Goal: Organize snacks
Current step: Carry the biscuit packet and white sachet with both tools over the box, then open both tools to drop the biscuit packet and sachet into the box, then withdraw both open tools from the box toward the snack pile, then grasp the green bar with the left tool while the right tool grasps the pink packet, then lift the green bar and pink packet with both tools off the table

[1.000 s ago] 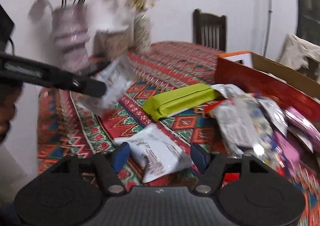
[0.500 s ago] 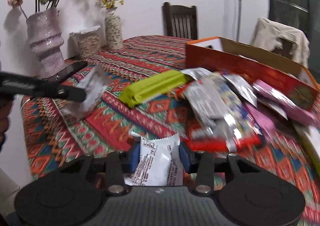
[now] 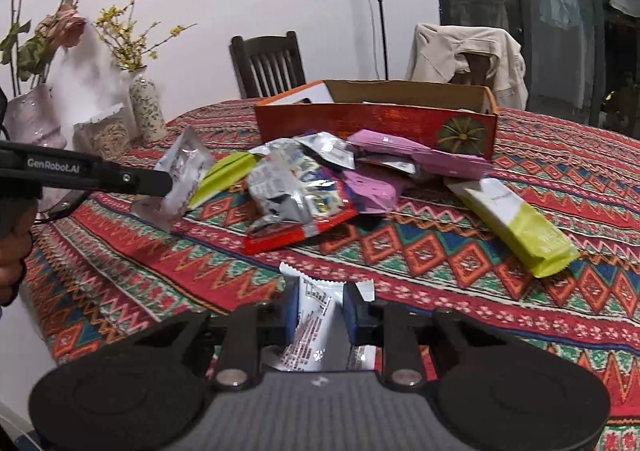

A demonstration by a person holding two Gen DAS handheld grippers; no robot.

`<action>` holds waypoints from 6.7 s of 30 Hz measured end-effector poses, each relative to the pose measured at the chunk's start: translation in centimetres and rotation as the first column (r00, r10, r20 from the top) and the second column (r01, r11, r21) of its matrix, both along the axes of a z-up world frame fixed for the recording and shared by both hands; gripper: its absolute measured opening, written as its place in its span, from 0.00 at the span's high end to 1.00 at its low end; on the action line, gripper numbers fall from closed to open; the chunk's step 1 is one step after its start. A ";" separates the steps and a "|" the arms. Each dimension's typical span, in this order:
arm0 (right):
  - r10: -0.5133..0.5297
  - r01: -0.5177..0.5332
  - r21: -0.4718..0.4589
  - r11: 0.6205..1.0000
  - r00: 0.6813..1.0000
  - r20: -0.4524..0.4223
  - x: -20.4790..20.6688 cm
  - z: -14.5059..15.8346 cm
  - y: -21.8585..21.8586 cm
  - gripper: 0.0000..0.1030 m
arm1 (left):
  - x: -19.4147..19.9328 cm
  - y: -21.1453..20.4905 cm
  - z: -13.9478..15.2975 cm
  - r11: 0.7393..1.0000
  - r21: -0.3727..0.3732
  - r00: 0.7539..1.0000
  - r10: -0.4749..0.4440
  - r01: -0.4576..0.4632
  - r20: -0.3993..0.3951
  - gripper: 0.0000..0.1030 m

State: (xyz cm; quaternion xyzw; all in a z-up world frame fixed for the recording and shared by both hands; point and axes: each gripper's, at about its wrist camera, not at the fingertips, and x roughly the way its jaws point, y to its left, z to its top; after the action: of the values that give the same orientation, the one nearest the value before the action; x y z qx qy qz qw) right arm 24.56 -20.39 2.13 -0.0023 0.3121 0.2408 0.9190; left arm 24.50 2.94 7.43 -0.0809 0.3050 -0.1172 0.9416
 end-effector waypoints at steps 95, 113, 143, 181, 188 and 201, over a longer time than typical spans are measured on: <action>-0.132 0.120 0.074 0.990 0.973 0.189 11.3 12.5 -6.4 0.14 | 5.5 0.0 8.6 0.973 0.209 0.962 0.038 -0.097 0.270 0.11; -0.163 0.168 -0.040 0.985 0.982 0.095 -1.8 2.0 -5.4 0.11 | -2.7 0.6 -0.7 0.964 0.197 0.983 0.168 -0.179 0.072 0.10; -0.112 0.111 0.105 0.988 0.994 0.000 16.4 3.5 1.0 0.11 | 11.5 3.6 -3.5 0.975 0.204 0.995 0.098 -0.092 -0.022 0.41; -0.101 0.104 -0.032 0.994 0.992 0.071 -1.4 0.7 -2.4 0.31 | -1.0 -1.3 -3.7 0.983 0.166 0.994 0.090 -0.080 -0.055 0.59; -0.080 0.083 -0.121 0.989 0.996 0.028 -1.5 -0.8 -2.7 0.29 | -0.5 -1.3 -4.4 0.982 0.169 0.993 0.094 -0.080 -0.077 0.45; -0.084 0.084 -0.031 0.996 0.996 0.013 -1.6 0.0 -3.4 0.41 | -0.7 -1.2 -2.5 0.983 0.170 0.997 0.080 -0.075 -0.023 0.67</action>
State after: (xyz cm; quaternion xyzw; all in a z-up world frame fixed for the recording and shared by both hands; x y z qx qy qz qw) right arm 22.98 -23.77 2.14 -0.0050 0.3103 0.1969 0.9300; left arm 23.75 1.70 4.88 -0.0144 0.3245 -0.0530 0.9443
